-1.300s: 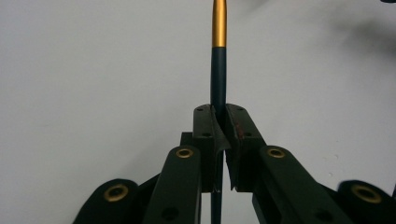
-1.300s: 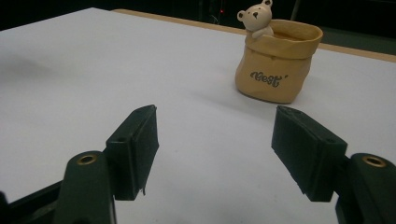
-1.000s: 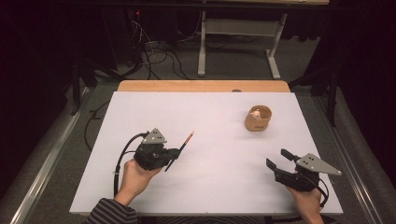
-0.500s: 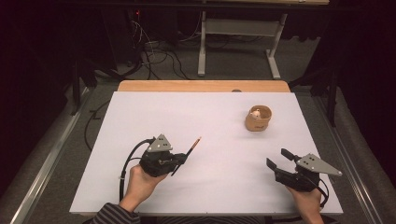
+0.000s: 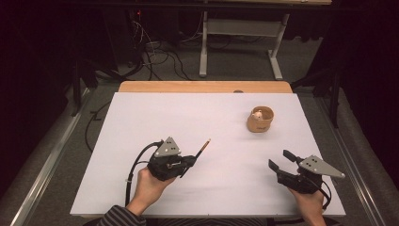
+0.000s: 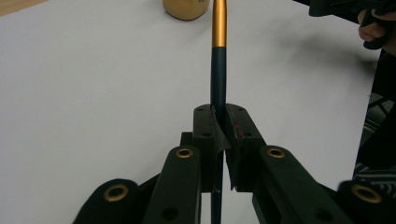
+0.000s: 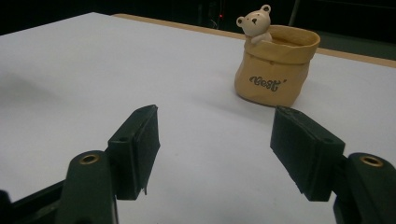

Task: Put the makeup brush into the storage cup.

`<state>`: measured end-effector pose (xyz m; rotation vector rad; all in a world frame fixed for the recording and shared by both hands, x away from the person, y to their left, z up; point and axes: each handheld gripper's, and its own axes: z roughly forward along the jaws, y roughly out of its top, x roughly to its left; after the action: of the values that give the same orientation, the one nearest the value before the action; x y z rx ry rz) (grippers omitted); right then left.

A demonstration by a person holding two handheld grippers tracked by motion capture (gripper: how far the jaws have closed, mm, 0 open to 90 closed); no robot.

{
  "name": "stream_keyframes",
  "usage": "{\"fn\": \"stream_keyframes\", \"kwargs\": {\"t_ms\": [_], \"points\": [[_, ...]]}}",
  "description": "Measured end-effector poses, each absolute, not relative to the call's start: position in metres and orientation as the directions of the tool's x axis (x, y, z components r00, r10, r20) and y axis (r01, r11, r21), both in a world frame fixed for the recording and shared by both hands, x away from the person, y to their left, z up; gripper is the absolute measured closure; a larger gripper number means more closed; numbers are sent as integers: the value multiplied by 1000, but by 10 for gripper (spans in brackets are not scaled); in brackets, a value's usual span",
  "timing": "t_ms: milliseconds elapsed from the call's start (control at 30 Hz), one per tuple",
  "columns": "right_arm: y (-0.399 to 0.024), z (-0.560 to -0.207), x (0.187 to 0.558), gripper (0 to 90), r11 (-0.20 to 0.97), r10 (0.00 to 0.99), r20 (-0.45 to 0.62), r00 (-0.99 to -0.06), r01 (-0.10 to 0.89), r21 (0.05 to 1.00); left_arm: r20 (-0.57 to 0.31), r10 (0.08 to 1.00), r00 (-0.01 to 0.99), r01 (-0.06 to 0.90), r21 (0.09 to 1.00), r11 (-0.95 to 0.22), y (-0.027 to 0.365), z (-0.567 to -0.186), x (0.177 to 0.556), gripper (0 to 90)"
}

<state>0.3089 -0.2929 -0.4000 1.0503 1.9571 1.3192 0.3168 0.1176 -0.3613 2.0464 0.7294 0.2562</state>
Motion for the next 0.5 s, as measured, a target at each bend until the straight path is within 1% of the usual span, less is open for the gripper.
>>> {"fn": "stream_keyframes", "kwargs": {"t_ms": [500], "points": [[-289, -399, 307, 347, 219, 836, -27, -548, 288, 932, -94, 552, 829, 363, 841, -402, 98, -364, 316, 836]]}}
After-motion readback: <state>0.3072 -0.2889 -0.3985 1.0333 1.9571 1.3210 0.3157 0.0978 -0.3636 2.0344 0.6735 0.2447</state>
